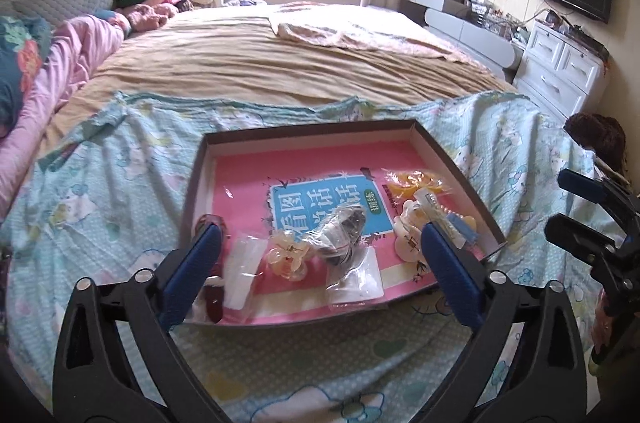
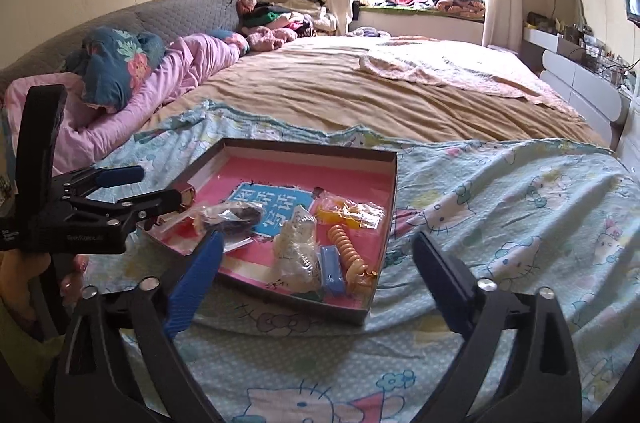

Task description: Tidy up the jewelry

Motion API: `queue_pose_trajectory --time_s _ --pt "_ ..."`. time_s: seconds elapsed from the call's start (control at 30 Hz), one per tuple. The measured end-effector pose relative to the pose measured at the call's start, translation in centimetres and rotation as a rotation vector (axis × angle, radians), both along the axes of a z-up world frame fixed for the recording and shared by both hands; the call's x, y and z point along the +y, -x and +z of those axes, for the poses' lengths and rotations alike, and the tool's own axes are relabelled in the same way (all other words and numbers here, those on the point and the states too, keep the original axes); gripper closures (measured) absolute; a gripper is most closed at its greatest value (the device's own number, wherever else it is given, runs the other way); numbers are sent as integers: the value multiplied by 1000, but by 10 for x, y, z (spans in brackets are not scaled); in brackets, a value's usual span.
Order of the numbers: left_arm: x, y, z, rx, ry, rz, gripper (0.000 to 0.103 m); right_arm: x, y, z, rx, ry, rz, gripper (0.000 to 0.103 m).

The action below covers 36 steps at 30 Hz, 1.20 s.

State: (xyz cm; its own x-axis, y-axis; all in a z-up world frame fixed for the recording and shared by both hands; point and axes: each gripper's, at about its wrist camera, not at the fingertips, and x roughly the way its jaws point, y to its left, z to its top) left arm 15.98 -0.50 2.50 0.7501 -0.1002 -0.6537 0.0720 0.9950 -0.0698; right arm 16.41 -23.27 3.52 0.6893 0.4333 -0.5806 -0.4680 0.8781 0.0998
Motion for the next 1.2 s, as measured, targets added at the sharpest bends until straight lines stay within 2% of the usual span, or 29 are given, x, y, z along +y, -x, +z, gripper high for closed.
queue_pose_trajectory --time_s 0.27,0.67,0.9,1.2 --pt "4 38 15 -13 2 33 10 -7 30 13 -19 -45 9 5" --pt "16 89 -5 54 -7 88 10 -6 62 -5 44 -58 5 5" --pt "16 102 -13 54 18 88 9 -1 73 -21 95 -42 -3 5" --pt "8 106 -14 42 7 77 9 8 77 -29 132 -31 5 5"
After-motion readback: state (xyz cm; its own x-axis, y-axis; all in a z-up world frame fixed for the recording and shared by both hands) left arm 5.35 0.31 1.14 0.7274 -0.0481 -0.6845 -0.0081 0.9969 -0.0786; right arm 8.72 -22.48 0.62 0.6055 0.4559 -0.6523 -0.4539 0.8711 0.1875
